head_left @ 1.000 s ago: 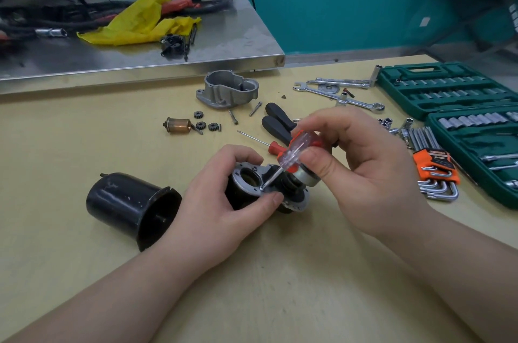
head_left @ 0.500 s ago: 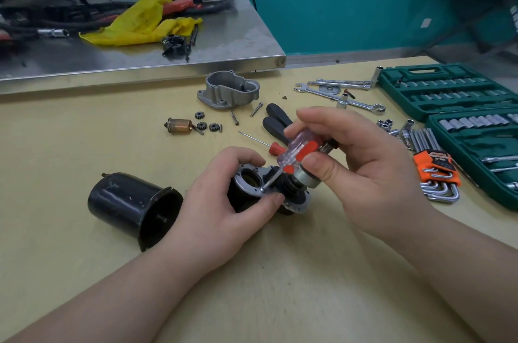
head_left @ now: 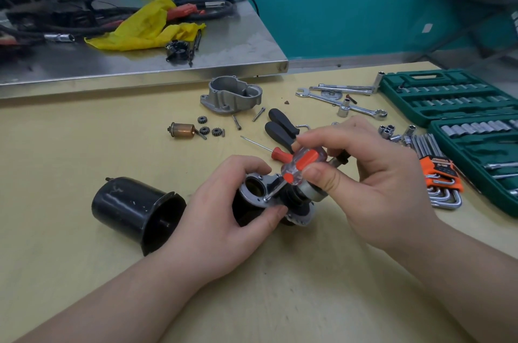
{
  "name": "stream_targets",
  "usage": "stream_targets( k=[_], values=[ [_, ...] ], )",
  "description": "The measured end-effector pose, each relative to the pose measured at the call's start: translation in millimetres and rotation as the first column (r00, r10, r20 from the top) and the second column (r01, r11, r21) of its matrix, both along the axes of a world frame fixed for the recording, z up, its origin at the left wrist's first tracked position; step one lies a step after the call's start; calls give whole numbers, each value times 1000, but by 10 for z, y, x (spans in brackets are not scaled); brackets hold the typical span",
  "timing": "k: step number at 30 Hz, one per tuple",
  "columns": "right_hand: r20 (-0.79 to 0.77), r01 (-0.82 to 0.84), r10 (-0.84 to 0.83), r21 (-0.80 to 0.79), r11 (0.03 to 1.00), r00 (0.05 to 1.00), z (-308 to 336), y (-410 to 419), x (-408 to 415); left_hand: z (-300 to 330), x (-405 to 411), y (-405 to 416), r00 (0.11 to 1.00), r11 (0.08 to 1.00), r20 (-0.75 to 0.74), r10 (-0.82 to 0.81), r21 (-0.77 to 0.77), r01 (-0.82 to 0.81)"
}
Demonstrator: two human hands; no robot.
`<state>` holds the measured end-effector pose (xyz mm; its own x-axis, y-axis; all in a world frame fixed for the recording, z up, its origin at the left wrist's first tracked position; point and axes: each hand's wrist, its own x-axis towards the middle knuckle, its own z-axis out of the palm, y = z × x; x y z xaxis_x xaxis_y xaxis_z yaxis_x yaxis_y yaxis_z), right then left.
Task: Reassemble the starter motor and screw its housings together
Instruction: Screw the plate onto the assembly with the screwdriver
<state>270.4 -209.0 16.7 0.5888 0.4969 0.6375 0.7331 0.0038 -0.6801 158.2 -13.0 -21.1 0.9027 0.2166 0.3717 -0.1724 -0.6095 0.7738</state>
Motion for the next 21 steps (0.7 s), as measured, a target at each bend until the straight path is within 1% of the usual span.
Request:
stream_targets(
  k=[2,5,7,9,11,13,15,17,19,21],
  values=[
    [44,-12,11,24,1000,999,-39,5,-10,15,-8,-11,1000,1000,-2,7,11,-7],
    [134,13,-21,54,998,991,-105,6,-46,53,-23,-16,1000,1000,-2,-4,10,4],
    [160,25,-46,131,991,986,-132,12,-80,68,-36,-19,1000,1000,3,-7,-20,7],
    [84,52,-80,294,954,993,-100,21,-69,70,-43,-36,1000,999,-1,8,-31,-8],
    [-16,93,-97,460,883,995,-29,6,28,54,-46,-61,1000,1000,6,20,-3,-20],
    [-114,207,-173,520,828,978,22,-24,185,36,-47,-82,999,999,28,15,47,-17],
    [-279,358,-246,493,793,928,7,-51,354,25,-58,-97,999,995,47,-6,101,1],
    [-436,473,-284,425,772,854,-65,-57,494,34,-77,-90,998,988,58,-35,153,25],
    [-510,531,-327,325,783,795,-150,-58,613,52,-92,-77,997,977,44,-62,209,51],
    [-521,543,-372,221,810,768,-204,-63,697,63,-102,-83,992,953,58,-108,291,86]
  ],
)
